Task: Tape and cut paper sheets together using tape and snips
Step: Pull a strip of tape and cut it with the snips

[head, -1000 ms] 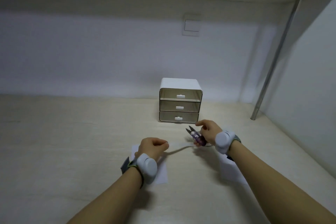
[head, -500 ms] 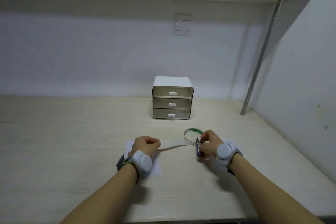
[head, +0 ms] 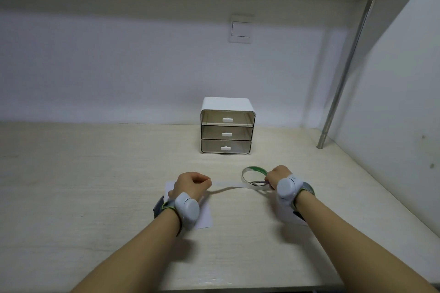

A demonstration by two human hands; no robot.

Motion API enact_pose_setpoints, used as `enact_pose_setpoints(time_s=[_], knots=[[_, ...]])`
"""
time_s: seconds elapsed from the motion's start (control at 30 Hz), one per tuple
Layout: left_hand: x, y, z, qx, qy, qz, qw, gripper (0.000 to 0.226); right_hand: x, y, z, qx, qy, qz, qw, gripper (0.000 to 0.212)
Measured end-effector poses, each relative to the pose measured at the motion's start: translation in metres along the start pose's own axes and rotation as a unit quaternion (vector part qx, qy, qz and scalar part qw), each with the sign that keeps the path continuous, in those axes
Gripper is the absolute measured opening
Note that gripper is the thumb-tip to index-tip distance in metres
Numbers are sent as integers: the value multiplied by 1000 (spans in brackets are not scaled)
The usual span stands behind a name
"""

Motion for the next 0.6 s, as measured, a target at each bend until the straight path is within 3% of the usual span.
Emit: enact_pose_setpoints(time_s=[0.1,0.27,0.47,0.53,0.6], knots=[[-2,0,1,-5,-6,4,1000,5,6,-7,-19,37,-24,12,999,36],[-5,1,-4,-1,-3,3,1000,7,15,-8,-14,87,-2,-51,995,36],[-3,5,-7,8,-8,0,1000,8,30,18,24,-167,149,-124,967,29],[-2,6,-7,10,-5,-3,1000,9,22,17,19,-118,107,-97,983,38],[-2,6,-7,11,-6,-4,1000,9,17,11,7,43,37,-57,997,47]])
Point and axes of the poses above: each hand's wrist, its own x-axis away from the middle knuckle, its own y-axis out of the palm, z = x × y, the point moved 8 cm from there along -x, towards the middle knuckle, and after that the axes turned 4 degrees about -x, right-handed, at the moved point
